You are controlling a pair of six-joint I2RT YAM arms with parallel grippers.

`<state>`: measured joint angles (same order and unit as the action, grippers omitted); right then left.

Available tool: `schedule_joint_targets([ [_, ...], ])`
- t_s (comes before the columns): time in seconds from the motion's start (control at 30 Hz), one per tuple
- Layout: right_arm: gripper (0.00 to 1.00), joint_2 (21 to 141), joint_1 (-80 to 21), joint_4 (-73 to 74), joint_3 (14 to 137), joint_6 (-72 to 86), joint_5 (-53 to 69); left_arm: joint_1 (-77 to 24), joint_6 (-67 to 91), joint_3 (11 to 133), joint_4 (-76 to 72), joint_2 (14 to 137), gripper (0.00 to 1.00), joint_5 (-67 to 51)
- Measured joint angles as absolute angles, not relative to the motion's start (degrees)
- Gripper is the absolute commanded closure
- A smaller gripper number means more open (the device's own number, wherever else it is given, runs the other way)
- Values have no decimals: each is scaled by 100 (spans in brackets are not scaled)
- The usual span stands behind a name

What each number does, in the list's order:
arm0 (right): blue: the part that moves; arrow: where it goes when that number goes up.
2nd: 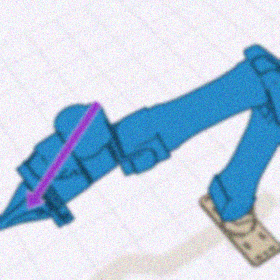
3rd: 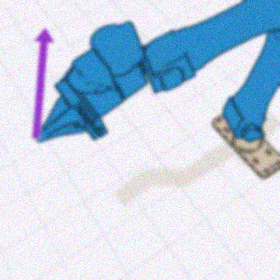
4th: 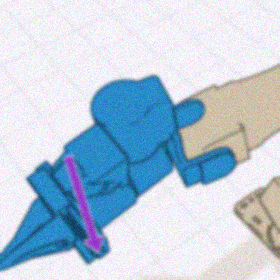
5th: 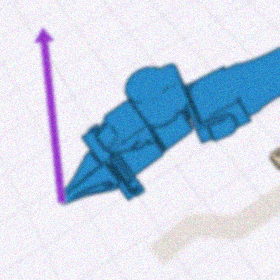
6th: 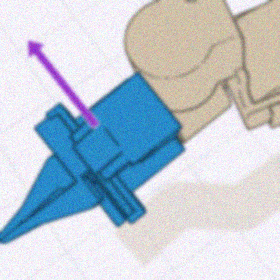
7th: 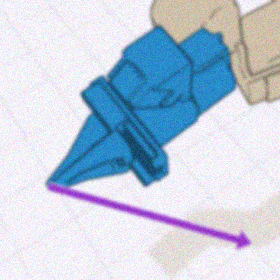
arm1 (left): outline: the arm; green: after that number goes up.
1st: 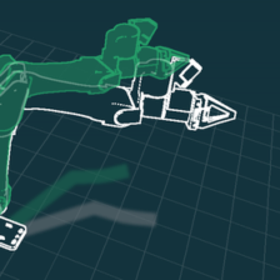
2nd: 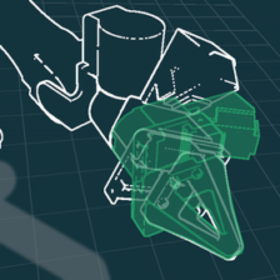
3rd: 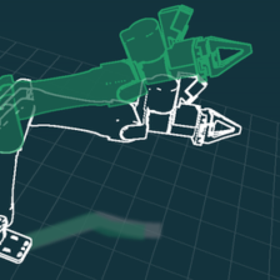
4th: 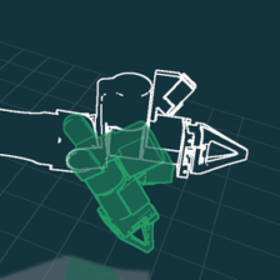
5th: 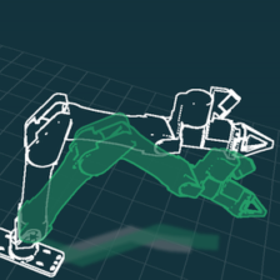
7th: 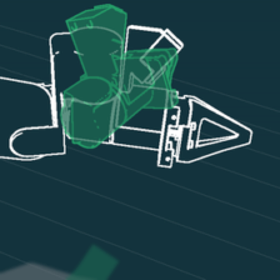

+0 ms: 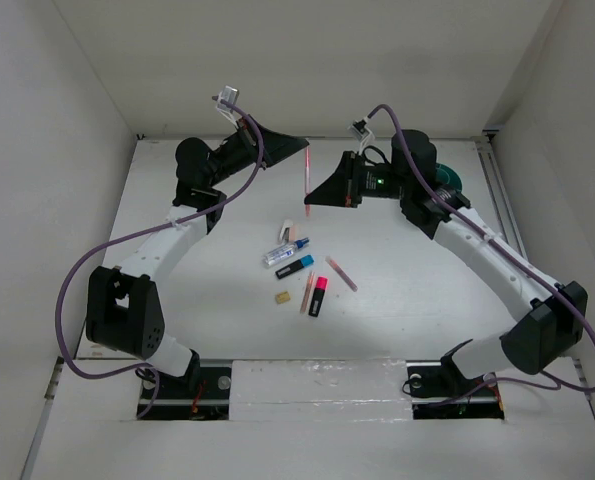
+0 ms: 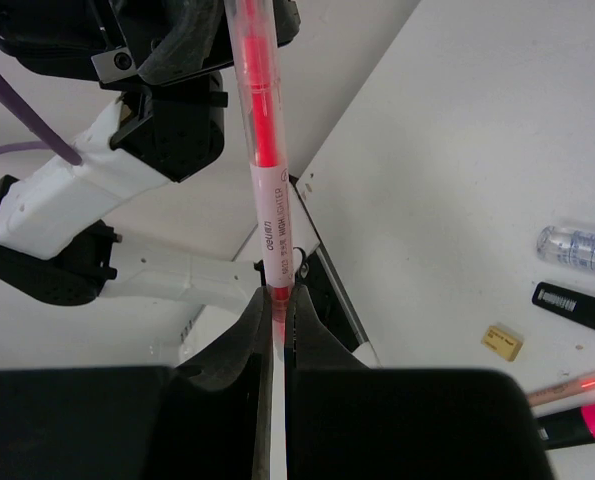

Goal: Sort the stationery into containers
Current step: Cap the pen

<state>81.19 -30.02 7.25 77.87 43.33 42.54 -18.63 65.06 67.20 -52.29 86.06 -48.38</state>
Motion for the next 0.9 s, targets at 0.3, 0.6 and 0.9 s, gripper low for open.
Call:
schedule_joint_targets([
  [0.3, 100, 8331, -3000, 735, 8005, 4338, 4399, -1863, 6305, 6696, -5140, 8527, 100, -4683],
  [0.6, 100, 8357, -2987, 762, 8023, 4338, 4515, -1863, 6193, 6580, -5133, 8416, 100, -4626],
  [0.9, 100, 8401, -2882, 764, 8023, 4333, 4711, -1863, 6167, 6534, -5120, 8401, 100, -4580],
])
